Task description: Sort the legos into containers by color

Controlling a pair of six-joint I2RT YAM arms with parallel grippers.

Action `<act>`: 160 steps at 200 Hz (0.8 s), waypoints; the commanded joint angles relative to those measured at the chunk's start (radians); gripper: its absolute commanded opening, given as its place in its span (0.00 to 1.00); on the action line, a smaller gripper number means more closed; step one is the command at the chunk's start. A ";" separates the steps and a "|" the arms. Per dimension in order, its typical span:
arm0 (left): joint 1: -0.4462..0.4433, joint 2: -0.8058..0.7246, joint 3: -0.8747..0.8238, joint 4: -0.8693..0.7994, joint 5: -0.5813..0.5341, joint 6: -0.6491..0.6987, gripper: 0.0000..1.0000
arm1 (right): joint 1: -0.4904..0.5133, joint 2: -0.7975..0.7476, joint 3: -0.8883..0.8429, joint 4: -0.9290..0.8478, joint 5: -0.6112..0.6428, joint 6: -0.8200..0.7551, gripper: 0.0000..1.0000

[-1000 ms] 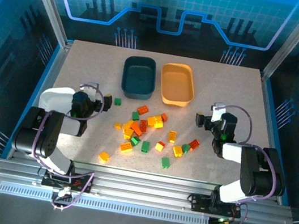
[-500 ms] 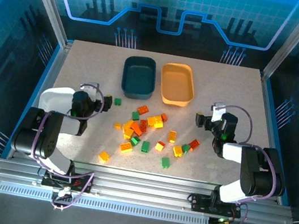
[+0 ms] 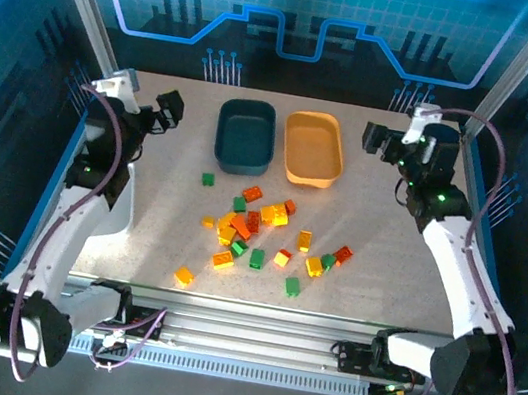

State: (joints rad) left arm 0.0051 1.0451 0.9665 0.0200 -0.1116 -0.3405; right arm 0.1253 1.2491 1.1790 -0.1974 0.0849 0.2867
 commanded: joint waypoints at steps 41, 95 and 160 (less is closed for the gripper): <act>0.162 0.246 0.116 -0.572 -0.067 -0.224 0.95 | -0.085 0.160 -0.084 -0.193 -0.248 0.196 0.78; 0.179 0.405 0.147 -0.741 -0.187 -0.310 0.98 | -0.037 0.188 -0.123 -0.171 -0.310 0.169 0.75; 0.181 0.458 0.051 -0.670 -0.130 -0.288 0.82 | 0.064 0.208 -0.120 -0.158 -0.308 0.166 0.76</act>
State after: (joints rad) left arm 0.1806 1.4708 1.0462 -0.6571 -0.2611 -0.6281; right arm 0.1551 1.4433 1.0599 -0.3656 -0.2035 0.4633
